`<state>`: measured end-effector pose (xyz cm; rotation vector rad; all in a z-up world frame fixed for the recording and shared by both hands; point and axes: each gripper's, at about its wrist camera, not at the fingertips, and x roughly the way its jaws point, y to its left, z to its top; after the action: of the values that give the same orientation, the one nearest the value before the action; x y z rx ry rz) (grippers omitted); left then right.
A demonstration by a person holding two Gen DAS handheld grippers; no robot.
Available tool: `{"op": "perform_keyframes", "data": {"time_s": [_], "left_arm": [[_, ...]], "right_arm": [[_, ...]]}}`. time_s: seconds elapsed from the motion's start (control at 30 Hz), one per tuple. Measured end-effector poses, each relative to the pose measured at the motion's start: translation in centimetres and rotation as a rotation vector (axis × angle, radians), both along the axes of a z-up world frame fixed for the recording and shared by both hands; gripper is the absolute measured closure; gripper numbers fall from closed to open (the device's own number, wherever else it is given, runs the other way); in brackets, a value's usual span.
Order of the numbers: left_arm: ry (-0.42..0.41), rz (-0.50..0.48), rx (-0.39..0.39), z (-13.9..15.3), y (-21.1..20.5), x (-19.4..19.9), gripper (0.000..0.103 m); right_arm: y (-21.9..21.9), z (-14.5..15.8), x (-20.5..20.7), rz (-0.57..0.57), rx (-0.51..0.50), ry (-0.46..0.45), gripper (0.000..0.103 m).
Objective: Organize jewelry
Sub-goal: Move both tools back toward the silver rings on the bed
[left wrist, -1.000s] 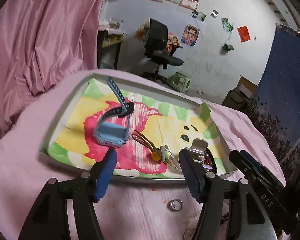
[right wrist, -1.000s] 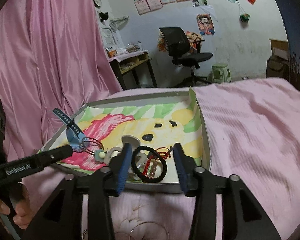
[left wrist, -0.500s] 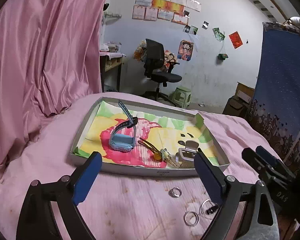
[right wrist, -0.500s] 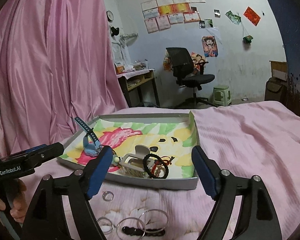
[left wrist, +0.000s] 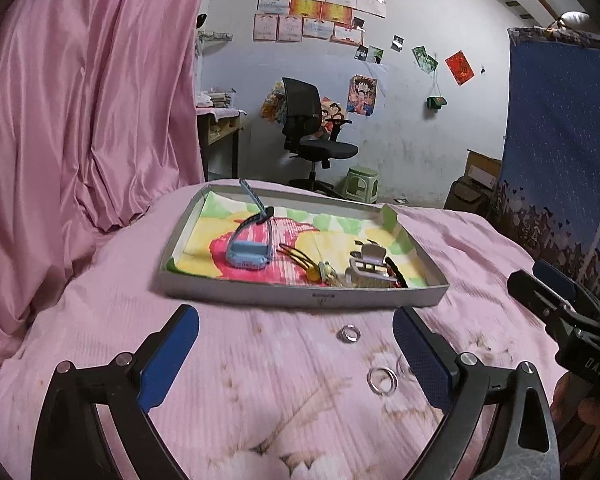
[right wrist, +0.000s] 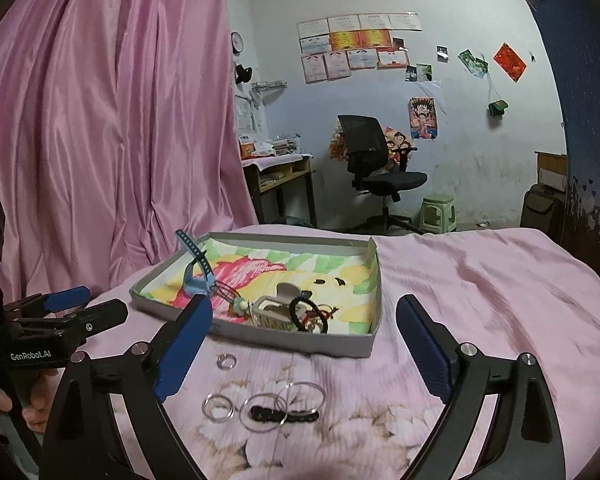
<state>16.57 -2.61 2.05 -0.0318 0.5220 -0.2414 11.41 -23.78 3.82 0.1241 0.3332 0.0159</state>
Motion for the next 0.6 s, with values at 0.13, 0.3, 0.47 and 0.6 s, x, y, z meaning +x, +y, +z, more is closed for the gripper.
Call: {"op": "perform_keyframes", "data": {"time_s": [0.13, 0.3, 0.47, 0.6], "left_arm": [[0.017, -0.005, -0.003, -0.5, 0.0, -0.3, 0.005], [0.059, -0.013, 0.010, -1.3, -0.2, -0.2, 0.005], [0.129, -0.022, 0.013, -2.2, -0.3, 0.5, 0.005], [0.181, -0.037, 0.018, -3.0, -0.5, 1.0, 0.005]], "right_arm": [[0.0, -0.3, -0.7, 0.010, -0.022, 0.029, 0.013], [-0.4, -1.3, -1.8, 0.010, -0.053, 0.091, 0.013], [-1.1, -1.8, -1.5, 0.017, -0.045, 0.144, 0.013], [-1.5, -2.6, -1.1, 0.019, -0.031, 0.192, 0.013]]}}
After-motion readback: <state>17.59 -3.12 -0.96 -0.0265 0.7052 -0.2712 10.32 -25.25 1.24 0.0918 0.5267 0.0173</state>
